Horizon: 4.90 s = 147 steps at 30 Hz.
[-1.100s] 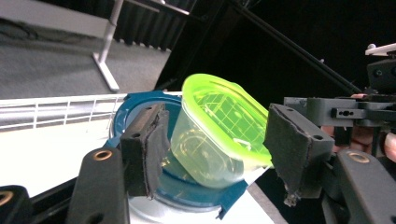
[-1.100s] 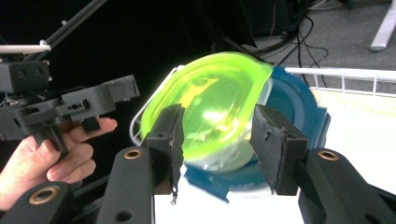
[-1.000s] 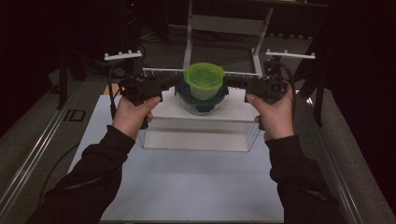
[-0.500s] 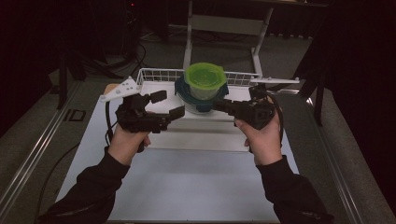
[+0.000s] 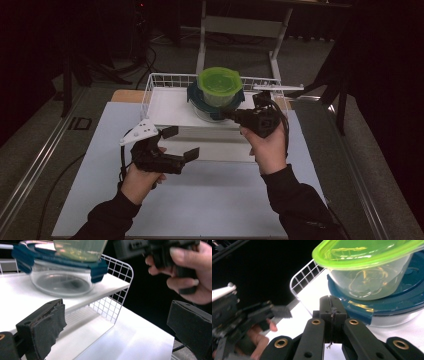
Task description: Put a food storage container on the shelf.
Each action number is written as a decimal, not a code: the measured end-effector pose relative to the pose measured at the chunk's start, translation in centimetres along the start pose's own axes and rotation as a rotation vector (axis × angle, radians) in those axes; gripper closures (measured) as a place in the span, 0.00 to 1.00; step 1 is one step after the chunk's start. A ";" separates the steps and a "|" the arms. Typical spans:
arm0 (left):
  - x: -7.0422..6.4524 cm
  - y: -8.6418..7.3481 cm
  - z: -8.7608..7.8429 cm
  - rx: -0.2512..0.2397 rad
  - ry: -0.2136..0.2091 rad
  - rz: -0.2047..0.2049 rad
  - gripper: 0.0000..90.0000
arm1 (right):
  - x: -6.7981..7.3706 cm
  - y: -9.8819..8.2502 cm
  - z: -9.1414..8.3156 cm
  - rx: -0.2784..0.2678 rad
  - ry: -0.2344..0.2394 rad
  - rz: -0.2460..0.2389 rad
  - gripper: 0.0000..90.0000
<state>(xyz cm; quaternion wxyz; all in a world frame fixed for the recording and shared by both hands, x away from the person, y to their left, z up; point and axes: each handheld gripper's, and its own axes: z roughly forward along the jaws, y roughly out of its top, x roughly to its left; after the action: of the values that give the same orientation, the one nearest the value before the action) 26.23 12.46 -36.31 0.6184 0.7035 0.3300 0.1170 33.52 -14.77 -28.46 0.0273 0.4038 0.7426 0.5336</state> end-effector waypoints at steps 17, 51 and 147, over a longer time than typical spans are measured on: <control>-0.7 -1.3 0.1 0.019 0.015 0.061 0.03 | -1.6 1.0 2.0 0.003 -0.030 0.040 1.00; -2.0 -1.8 -0.6 0.024 -0.028 0.112 0.00 | 0.3 -2.7 0.4 -0.011 0.049 -0.085 0.50; 1.5 -15.6 -4.5 0.092 0.014 0.119 0.01 | -10.3 -25.6 -7.0 -0.044 -0.077 -0.144 0.20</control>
<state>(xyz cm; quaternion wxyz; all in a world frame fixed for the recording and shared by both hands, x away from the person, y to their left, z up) 19.83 17.18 -50.53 0.5749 0.7488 0.2971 0.1433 22.52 -29.36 -50.35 0.1030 0.3686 0.7562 0.5307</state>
